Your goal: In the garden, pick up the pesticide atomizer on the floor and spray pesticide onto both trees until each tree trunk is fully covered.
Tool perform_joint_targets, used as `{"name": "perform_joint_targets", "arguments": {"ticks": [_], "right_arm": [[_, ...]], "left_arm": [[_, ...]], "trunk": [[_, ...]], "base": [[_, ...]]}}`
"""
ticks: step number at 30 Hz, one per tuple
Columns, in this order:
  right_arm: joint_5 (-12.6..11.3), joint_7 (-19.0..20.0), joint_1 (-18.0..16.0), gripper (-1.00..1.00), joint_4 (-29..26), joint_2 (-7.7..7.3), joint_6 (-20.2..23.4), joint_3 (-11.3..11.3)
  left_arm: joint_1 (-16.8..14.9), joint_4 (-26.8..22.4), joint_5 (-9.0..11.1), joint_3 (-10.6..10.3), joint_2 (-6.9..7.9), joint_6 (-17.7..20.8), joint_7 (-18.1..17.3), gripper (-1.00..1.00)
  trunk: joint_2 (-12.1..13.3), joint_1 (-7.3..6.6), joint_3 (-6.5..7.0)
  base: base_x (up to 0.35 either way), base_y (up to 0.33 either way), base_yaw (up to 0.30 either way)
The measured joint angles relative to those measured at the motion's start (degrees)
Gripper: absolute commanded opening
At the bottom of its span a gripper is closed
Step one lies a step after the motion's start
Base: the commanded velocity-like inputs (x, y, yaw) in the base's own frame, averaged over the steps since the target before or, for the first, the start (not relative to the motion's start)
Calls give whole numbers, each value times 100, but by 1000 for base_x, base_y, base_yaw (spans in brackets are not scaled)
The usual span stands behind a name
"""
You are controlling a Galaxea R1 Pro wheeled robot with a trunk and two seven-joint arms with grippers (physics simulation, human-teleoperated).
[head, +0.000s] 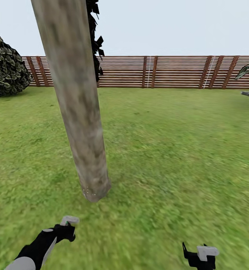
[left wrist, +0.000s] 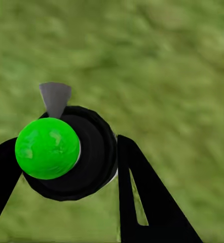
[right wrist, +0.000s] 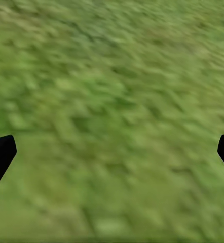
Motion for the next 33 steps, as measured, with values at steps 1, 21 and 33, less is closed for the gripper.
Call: {"name": "perform_joint_targets", "arguments": {"ticks": [1, 21, 33], "right_arm": [[-4, 0, 1, 100, 0, 0, 0, 0], [1, 0, 2, 100, 0, -4, 0, 0], [0, 0, 1, 100, 0, -3, 0, 0]], "left_arm": [[-2, -3, 11, -15, -77, 1, -2, -100], [1, -1539, -77, -112, -108, 1021, -1031, -100], [-404, -1703, -12, -460, 155, 1820, -1052, -100]], "trunk": [[0, 0, 0], [0, 0, 0], [0, 0, 0]], "base": [[0, 0, 0], [-91, 0, 0], [-1, 0, 0]]}}
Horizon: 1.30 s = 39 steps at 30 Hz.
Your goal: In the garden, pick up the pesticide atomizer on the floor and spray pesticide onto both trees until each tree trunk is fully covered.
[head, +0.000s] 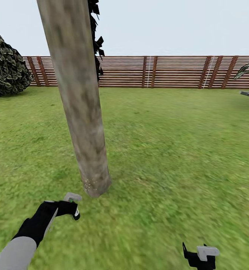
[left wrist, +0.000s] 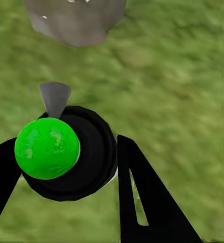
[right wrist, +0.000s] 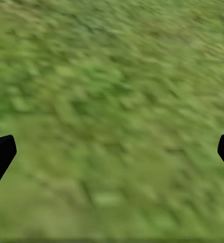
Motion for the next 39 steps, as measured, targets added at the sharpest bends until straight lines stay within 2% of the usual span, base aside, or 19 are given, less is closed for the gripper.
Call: {"name": "perform_joint_targets", "arguments": {"ticks": [1, 2, 4, 5, 8, 10, 12, 16, 17, 19, 20, 24, 27, 29, 32, 33, 34, 35, 39], "right_arm": [[0, 0, 0, 100, 0, 1, 0, 0], [0, 0, 1, 100, 0, 1, 0, 0], [0, 0, 1, 100, 0, -2, 0, 0], [0, 0, -1, 100, 0, -2, 0, 1], [0, 0, -2, 100, 0, 0, 0, 1], [0, 0, -1, 100, 2, 1, 0, 1], [0, 0, 0, 100, 1, 2, 0, 0], [0, 0, 0, 100, 0, -2, 0, 0], [0, 0, -1, 100, 0, -2, 2, 0], [0, 0, -3, 100, 0, -2, 2, 0], [0, 0, -1, 100, 0, -1, 1, 1], [0, 0, -1, 100, 0, -3, 0, 1], [1, 0, 0, 100, 0, -2, 0, 1], [0, 0, 1, 100, 0, -2, 0, 1], [0, 0, 1, 100, 0, -3, 1, 0], [0, 0, 1, 100, 0, -4, 0, 0], [0, 0, 1, 100, 0, -4, 0, 0], [0, 0, 1, 100, 0, -4, 0, 0], [0, 0, 1, 100, 0, -4, 0, 1]], "left_arm": [[-5, -10, 0, -216, -52, 2, 3, -100], [-8, -31, -15, -316, -84, 0, 2, -100], [-18, -152, -23, -421, -112, 12, -10, -100], [-28, -235, -20, -442, -80, 46, -20, -100], [-126, -283, -27, -379, 53, 90, -21, -100], [-167, -292, -39, -207, 245, 98, -27, -100], [-173, -302, -13, -149, 288, 151, -26, -100], [-153, -457, -11, -149, 224, 247, -12, -100], [-161, -496, -6, -265, 22, 264, -8, -100], [-173, -509, -22, -344, -104, 270, -5, -100], [-185, -516, -37, -362, -120, 307, -5, -100], [-399, -623, -53, -337, -47, 668, -9, -100], [-614, -663, -65, -308, 251, 828, -23, -100], [-653, -665, -35, -309, 310, 850, -26, -100], [-655, -733, 8, -383, 202, 872, -30, -100], [-654, -836, 36, -429, 106, 947, -34, -100], [-654, -927, 13, -459, 45, 1038, -37, -100], [-655, -1222, 50, -501, -33, 1332, -46, -100], [-661, -1608, -1, -511, -1, 1585, -50, -100]], "trunk": [[0, 0, 0], [0, 0, 0], [0, 0, 0], [0, 0, 0], [0, 0, 0], [0, 0, 0], [0, 0, 0], [0, 1, 0], [0, 3, 0], [0, 3, 0], [0, 2, 0], [0, 0, 0], [0, -1, 1], [0, 0, 0], [0, 0, 0], [0, 0, 0], [0, 0, 0], [-1, -1, 1], [0, 0, 0]], "base": [[0, 0, 0], [0, 0, 0], [0, 0, 0], [0, 0, 0], [0, 0, 0], [0, 0, 0], [0, 0, 0], [-119, 0, 0], [-322, 0, 0], [-246, 0, 0], [-88, 0, 0], [-25, 0, 0], [-2, 0, 0], [0, 0, 0], [0, 0, 0], [0, 0, 0], [0, 0, 0], [0, 0, 0], [0, 0, 0]]}}
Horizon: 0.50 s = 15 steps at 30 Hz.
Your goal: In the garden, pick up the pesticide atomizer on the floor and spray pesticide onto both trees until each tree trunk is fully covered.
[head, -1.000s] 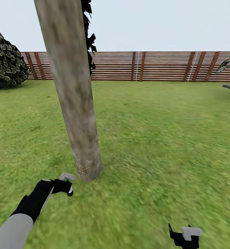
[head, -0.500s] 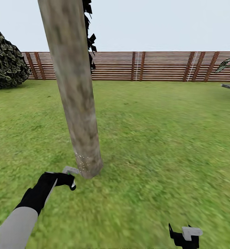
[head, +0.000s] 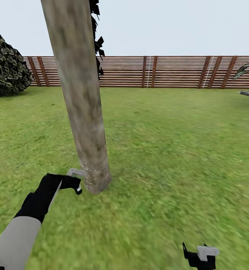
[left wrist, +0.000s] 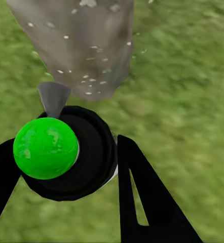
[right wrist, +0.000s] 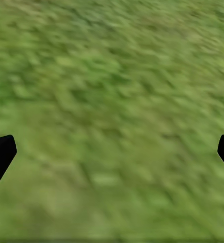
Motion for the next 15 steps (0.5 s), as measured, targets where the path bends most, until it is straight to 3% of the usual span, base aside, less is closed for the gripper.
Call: {"name": "perform_joint_targets", "arguments": {"ticks": [2, 7, 15], "right_arm": [[0, 0, 0, 100, 0, 0, 0, 0], [0, 0, -1, 100, 0, 0, 0, 0], [0, 2, -3, 100, 4, 1, 2, 0]], "left_arm": [[-10, -37, -17, 15, 60, 26, 0, -100], [-137, -35, -26, 28, 469, 356, -6, -100], [35, -36, -57, 24, 513, 356, 84, -100]], "trunk": [[0, 0, 0], [0, 0, 0], [0, 0, 0]], "base": [[0, 0, 0], [0, 0, 0], [0, 0, 0]]}}
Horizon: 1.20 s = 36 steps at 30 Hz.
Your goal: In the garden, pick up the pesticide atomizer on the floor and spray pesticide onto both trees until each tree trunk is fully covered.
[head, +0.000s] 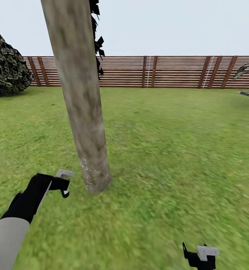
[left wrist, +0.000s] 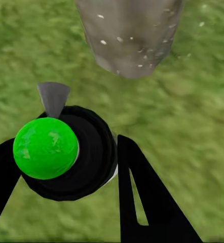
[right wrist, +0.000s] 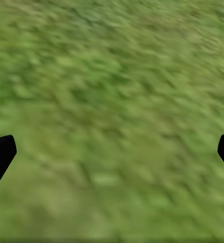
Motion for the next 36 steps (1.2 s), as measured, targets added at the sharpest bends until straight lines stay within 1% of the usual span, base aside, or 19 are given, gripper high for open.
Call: {"name": "perform_joint_targets", "arguments": {"ticks": [3, 4, 6, 7, 10, 11, 12, 14, 15, 16, 19, 20, 21, 22, 23, 26, 31, 34, 36], "right_arm": [[0, 6, 3, 100, -4, 2, 0, 1], [5, 14, 3, 100, -4, 5, -1, 1], [8, 17, 2, 100, -6, 7, -2, 1], [8, 15, 3, 100, -6, 7, -3, 0], [9, 13, 3, 100, -5, 7, -2, 0], [9, 9, 3, 100, -6, 7, -3, -1], [9, 8, 3, 100, -5, 7, -3, -1], [9, 7, 2, 100, -5, 7, -3, -1], [9, 7, 1, 100, -5, 6, -3, -1], [6, 3, 0, 100, -10, 7, -3, -1], [7, -1, 2, 100, -12, 7, -3, -1], [7, -1, 3, 100, -9, 8, -3, -1], [4, -1, 3, 100, -9, 8, -3, -1], [2, -1, 3, 100, -7, 8, -3, -1], [1, -1, 3, 100, -7, 8, -3, -1], [0, -2, 1, 100, -6, 8, -4, -1], [0, -2, 1, 100, -4, 8, -4, -1], [0, -2, -1, 100, -4, 8, -4, -1], [0, -2, 2, 100, -5, 8, -3, -1]], "left_arm": [[84, 34, 2, 21, -17, -17, 281, -100], [99, 71, -1, 28, -27, -20, 519, -100], [112, 167, 55, 29, -75, -18, 785, -100], [119, 214, 88, 27, -100, -16, 833, -100], [120, 396, 108, 31, -198, -20, 862, -100], [121, 489, 144, 33, -277, -27, 869, -100], [118, 508, 121, 34, -296, -44, 870, -100], [120, 562, 202, 34, -319, -237, 872, -100], [121, 606, 241, 34, -323, -328, 873, -100], [120, 683, 334, 39, -320, -457, 872, -100], [122, 783, 352, 75, -297, -516, 879, -100], [121, 905, 340, 111, -266, -526, 884, -100], [117, 1073, 326, 248, -241, -537, 886, -100], [119, 1162, 324, 405, -227, -545, 886, -100], [119, 1198, 334, 509, -222, -548, 886, -100], [120, 1294, 328, 711, -215, -554, 917, -100], [123, 1327, 328, 723, -240, -555, 1229, -100], [123, 1327, 338, 724, -239, -554, 1271, -100], [123, 1331, 352, 715, -261, -561, 1267, -100]], "trunk": [[0, 0, 0], [0, 0, 0], [0, 0, 0], [0, 0, 0], [0, 0, 0], [0, 0, 0], [0, 0, 0], [0, 0, 0], [0, 0, 0], [0, 0, 0], [0, 0, 0], [0, 0, 0], [0, 0, 0], [0, 0, 0], [0, 0, 0], [0, 0, 0], [0, 0, 0], [0, 0, 0], [0, 0, 0]], "base": [[0, 0, 0], [0, 0, 0], [0, -138, 0], [0, -230, 0], [0, -255, 0], [0, -267, 0], [0, -269, 0], [0, -270, 0], [0, -271, 0], [0, -272, 0], [0, -274, 0], [0, -275, 0], [0, -275, 0], [0, -275, 0], [0, -275, 15], [0, -275, 156], [0, -275, 264], [0, -275, 276], [0, -275, 55]]}}
